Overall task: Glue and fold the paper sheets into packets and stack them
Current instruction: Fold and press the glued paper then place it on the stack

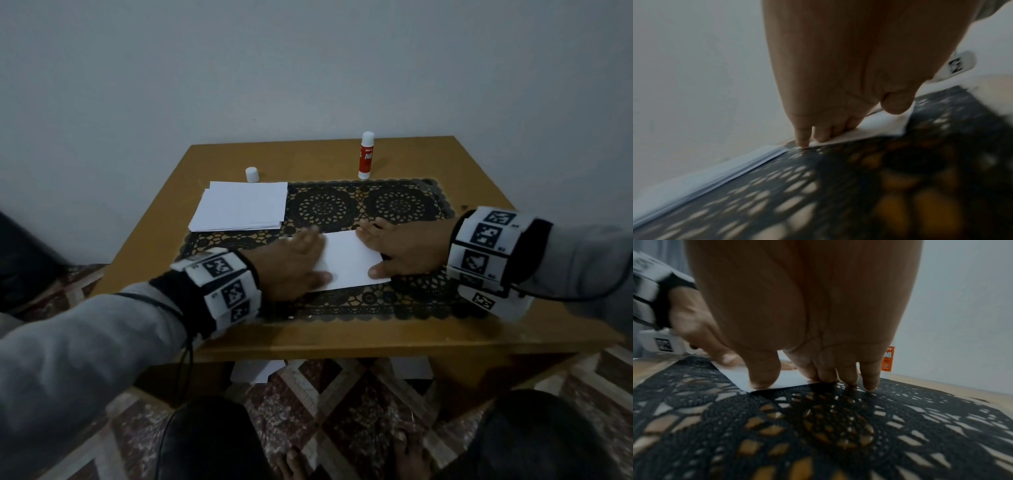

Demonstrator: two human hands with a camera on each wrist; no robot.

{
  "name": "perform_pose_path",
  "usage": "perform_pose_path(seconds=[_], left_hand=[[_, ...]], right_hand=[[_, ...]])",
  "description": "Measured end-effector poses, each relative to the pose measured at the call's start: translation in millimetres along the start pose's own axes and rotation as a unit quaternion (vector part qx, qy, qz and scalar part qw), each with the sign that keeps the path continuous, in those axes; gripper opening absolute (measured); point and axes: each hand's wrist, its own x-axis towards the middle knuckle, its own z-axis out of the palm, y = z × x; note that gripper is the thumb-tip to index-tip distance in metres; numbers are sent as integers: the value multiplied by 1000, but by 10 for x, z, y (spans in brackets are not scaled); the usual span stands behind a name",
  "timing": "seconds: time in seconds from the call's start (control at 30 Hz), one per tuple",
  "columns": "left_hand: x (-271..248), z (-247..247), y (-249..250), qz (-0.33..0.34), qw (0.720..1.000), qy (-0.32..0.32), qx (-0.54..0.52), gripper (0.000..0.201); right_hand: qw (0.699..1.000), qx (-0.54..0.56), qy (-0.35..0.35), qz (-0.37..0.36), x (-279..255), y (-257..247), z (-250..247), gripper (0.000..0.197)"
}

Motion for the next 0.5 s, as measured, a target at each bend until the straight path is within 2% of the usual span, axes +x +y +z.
perform_pose_path(seconds=[0.07,0.1,0.23,0.27,0.33,0.4,0.5], left_hand=[[-97,21,-67,-47,999,-7,1,84],[-176,41,-13,-45,999,-15,6,87],[-467,189,289,67,996,-58,33,94],[-473,195,245,67,996,-50,25,91],[-436,195,100,15,1000,-24,11,88],[-459,238,94,-14,999,-21,25,92],[-560,305,314,51,996,-60,47,101]], right_hand=[[1000,5,-2,-3,9,4,11,83],[1000,6,-2,-3,15,11,13,83],[1000,10,0,-1,35,7,26,83],[1000,9,-1,-2,36,8,25,84],[1000,11,-2,-3,34,9,20,84],[1000,16,0,-3,36,5,25,84],[1000,19,2,-2,47,19,34,84]])
